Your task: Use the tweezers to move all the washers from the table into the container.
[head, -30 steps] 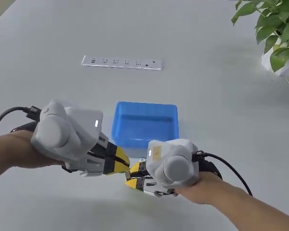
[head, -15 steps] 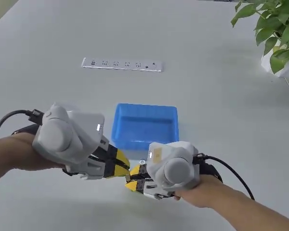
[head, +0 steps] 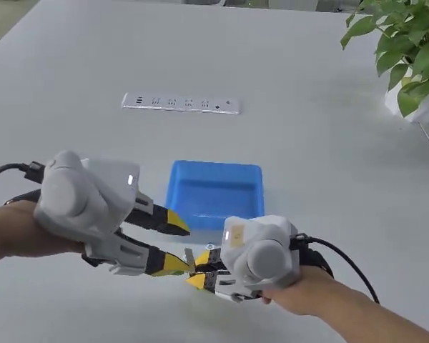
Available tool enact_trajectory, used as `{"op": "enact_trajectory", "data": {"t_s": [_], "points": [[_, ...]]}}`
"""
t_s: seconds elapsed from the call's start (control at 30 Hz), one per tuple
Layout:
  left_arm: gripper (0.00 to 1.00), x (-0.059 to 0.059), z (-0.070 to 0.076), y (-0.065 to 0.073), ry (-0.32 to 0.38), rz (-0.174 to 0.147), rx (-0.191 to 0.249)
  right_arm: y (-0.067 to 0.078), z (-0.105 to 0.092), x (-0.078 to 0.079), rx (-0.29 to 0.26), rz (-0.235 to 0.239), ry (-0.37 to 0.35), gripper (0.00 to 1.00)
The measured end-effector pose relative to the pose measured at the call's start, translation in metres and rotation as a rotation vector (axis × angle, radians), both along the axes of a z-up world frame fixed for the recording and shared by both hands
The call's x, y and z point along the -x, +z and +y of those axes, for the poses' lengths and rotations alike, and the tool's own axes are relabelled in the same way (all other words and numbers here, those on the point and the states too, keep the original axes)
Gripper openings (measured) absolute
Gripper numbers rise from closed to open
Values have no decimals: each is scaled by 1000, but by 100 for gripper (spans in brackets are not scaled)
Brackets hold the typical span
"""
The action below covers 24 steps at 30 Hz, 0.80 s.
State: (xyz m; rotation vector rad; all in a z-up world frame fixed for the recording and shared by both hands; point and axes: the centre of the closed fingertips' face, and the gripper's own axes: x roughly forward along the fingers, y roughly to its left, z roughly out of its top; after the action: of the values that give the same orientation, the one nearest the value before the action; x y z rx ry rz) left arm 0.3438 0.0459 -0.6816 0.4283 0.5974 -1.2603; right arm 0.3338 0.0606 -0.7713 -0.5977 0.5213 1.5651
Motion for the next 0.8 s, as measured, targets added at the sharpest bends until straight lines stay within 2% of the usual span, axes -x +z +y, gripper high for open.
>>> {"op": "enact_trajectory", "data": {"t_s": [0.23, 0.37, 0.47, 0.67, 0.8], "points": [[54, -3, 3, 9, 64, -3, 54, 12, -2, 1, -14, 3, -6, 8], [67, -3, 5, 10, 118, 34, 87, 23, -3, 0, -27, -1, -11, 8], [75, -2, 5, 9, 135, 40, 98, 31, -5, -3, -30, -10, -13, 8], [93, -7, 6, 12, 186, 21, 125, 45, -7, -8, -41, -25, -17, 8], [98, -10, 8, 15, 208, 9, 137, 56, -6, -14, -54, -33, -21, 8]]}}
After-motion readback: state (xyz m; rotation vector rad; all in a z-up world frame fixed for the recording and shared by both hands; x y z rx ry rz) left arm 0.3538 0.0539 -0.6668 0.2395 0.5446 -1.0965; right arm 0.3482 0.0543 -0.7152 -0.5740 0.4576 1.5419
